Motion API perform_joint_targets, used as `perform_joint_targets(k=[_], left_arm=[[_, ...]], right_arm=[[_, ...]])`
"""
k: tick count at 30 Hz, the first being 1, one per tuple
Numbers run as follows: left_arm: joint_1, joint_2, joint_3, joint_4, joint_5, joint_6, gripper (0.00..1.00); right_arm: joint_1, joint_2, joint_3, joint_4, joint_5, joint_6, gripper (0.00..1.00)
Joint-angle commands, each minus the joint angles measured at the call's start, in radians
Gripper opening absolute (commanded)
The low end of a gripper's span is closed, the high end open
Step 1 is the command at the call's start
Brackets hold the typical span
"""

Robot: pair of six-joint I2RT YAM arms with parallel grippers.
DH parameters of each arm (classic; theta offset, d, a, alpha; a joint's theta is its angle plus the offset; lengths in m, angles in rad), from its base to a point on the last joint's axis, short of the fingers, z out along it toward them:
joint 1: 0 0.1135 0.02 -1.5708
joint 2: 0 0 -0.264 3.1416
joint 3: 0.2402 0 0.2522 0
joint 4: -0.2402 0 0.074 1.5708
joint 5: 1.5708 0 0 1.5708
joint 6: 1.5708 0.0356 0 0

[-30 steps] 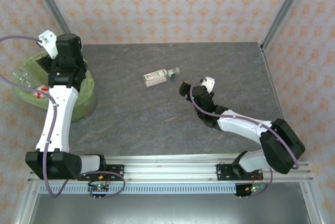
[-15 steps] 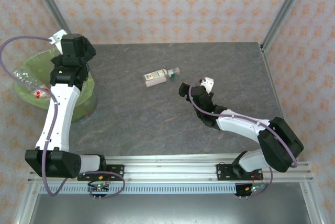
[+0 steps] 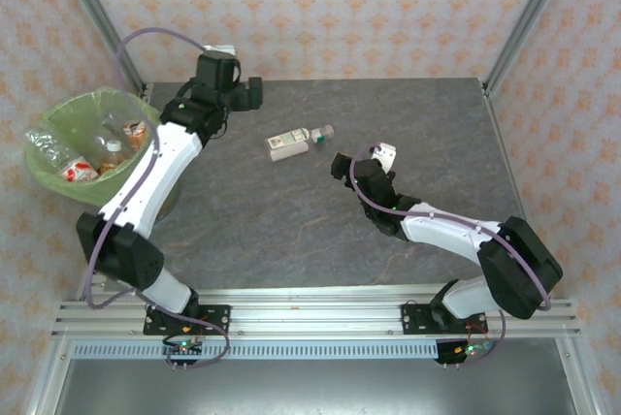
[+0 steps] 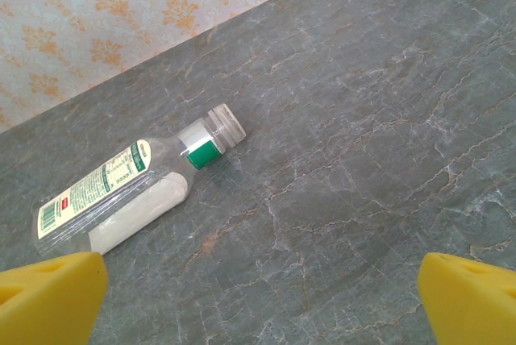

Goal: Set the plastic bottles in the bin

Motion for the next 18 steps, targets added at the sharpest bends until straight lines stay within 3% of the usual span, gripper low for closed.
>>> perform_joint_targets(k=[1, 8, 18], left_arm=[[-0.036, 0.076, 0.079, -0.051, 0.035, 0.129, 1.00], [-0.040, 0.250, 0.178, -0.141, 0.124, 0.262, 1.00], [-0.037, 0.545, 0.453, -0.354, 0.188, 0.323, 1.00]], right_arm=[[-0.004, -0.036, -0.016, -0.016, 0.019, 0.013, 0.99], [-0.005, -0.046, -0.023, -0.034, 0.018, 0.012, 0.99], [-0.005, -0.062, -0.027, -0.045, 0.026, 0.008, 0.99]])
